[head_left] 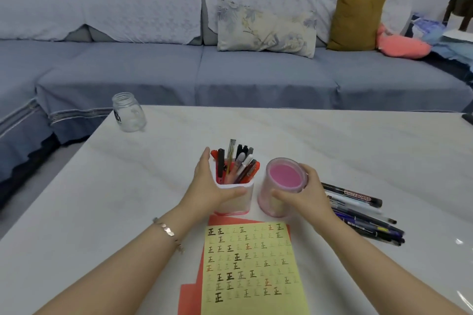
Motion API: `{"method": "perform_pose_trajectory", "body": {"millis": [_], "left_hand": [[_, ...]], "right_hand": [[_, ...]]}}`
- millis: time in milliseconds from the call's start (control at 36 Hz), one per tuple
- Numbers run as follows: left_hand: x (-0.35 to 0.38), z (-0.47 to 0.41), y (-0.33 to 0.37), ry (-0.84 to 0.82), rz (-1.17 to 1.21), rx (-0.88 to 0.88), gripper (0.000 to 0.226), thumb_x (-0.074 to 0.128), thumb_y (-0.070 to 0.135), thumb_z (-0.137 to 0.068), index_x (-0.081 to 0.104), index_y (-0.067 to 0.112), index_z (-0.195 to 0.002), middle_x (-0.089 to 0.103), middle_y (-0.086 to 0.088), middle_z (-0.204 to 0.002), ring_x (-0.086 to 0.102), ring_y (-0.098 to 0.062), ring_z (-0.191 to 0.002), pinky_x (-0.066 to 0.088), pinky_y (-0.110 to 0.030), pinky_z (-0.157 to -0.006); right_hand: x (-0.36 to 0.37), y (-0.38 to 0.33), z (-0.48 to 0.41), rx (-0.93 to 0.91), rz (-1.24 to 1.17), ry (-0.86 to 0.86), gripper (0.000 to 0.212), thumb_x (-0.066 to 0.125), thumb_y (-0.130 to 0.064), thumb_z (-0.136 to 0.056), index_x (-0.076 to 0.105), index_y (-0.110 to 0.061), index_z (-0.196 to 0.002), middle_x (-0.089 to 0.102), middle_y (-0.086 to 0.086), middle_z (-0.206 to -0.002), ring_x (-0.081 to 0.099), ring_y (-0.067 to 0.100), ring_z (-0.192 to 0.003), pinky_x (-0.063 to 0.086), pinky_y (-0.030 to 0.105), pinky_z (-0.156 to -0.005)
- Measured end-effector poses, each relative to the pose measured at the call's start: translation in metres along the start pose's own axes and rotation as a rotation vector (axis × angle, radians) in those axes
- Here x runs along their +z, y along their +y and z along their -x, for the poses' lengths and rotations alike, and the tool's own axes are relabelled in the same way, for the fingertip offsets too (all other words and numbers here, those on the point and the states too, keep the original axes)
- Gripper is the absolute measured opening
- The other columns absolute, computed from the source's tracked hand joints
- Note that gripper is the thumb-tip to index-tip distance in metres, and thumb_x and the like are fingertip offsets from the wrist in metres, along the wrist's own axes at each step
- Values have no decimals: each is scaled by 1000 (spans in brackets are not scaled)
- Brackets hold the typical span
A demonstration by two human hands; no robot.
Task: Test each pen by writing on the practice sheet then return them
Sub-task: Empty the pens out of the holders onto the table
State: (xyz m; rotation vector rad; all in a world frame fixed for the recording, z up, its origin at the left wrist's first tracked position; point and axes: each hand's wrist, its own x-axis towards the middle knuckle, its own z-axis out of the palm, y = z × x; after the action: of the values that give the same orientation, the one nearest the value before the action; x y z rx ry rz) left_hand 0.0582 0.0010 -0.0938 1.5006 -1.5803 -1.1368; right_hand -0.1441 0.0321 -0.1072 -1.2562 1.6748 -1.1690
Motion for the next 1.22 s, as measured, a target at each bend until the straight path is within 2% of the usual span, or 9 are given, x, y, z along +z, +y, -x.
{"method": "perform_pose_trajectory", "body": {"millis": [83,139,222,389,556,806,945,1139,1222], "left_hand": [[1,-5,6,-36,-16,21,100,84,21,-66,18,17,-142,34,14,-124,35,-8,-119,26,3,-76],[0,-7,8,-38,-42,27,89,83,21,-67,27,18,-135,35,21,-107,36,-2,-104,31,1,-63],[-2,-5,5,23,-97,24,91,86,32,-61,32,21,-134,39,15,-115,39,-7,-109,32,-14,-82],[-13,20,19,254,-82,125,116,87,38,-53,20,22,-146,35,3,-146,35,-16,-132,30,-27,-102],[-22,60,70,158,43,279,118,75,58,-33,30,33,-139,45,12,-138,41,-6,-124,36,-28,-101],[56,79,68,-303,284,171,91,89,27,-50,36,42,-123,62,29,-103,55,17,-97,44,-5,-80],[117,76,47,-444,346,46,110,84,39,-47,16,45,-134,51,16,-128,57,0,-110,48,-37,-97],[171,62,19,-310,205,17,67,60,32,-89,18,37,-141,24,12,-149,23,-2,-136,14,-26,-115],[184,55,18,-270,100,44,71,54,35,-91,8,34,-146,10,15,-153,7,0,-139,-3,-3,-97]], "right_hand": [[0,3,3,12,47,-56,92,84,-9,-62,30,-17,-137,48,-4,-120,48,18,-119,40,27,-94],[-4,2,8,21,128,-94,107,84,-14,-63,16,-15,-145,40,1,-137,36,20,-132,32,31,-105],[-11,-5,22,-93,314,-70,113,84,-21,-64,8,-21,-147,17,-3,-152,16,12,-140,17,26,-111],[-22,-29,48,-388,414,-115,85,78,-28,-72,18,-38,-131,23,-19,-134,20,-10,-122,9,-9,-91],[-33,-68,60,-361,371,-263,108,78,-51,-57,12,-40,-141,19,-28,-139,23,-13,-125,25,9,-103],[-87,-55,93,-168,102,-343,80,81,-25,-47,42,-49,-113,58,-34,-103,61,-8,-93,48,10,-66],[-125,-32,98,-145,317,-243,65,78,-18,-45,52,-44,-100,61,-33,-94,60,-11,-87,43,3,-64],[-186,8,55,-72,933,-52,84,67,-48,-40,43,-37,-119,53,-10,-103,51,16,-100,42,30,-83],[-192,9,31,-192,1172,-63,96,73,-42,-48,35,-28,-135,49,-3,-116,44,20,-112,29,30,-94]]}}
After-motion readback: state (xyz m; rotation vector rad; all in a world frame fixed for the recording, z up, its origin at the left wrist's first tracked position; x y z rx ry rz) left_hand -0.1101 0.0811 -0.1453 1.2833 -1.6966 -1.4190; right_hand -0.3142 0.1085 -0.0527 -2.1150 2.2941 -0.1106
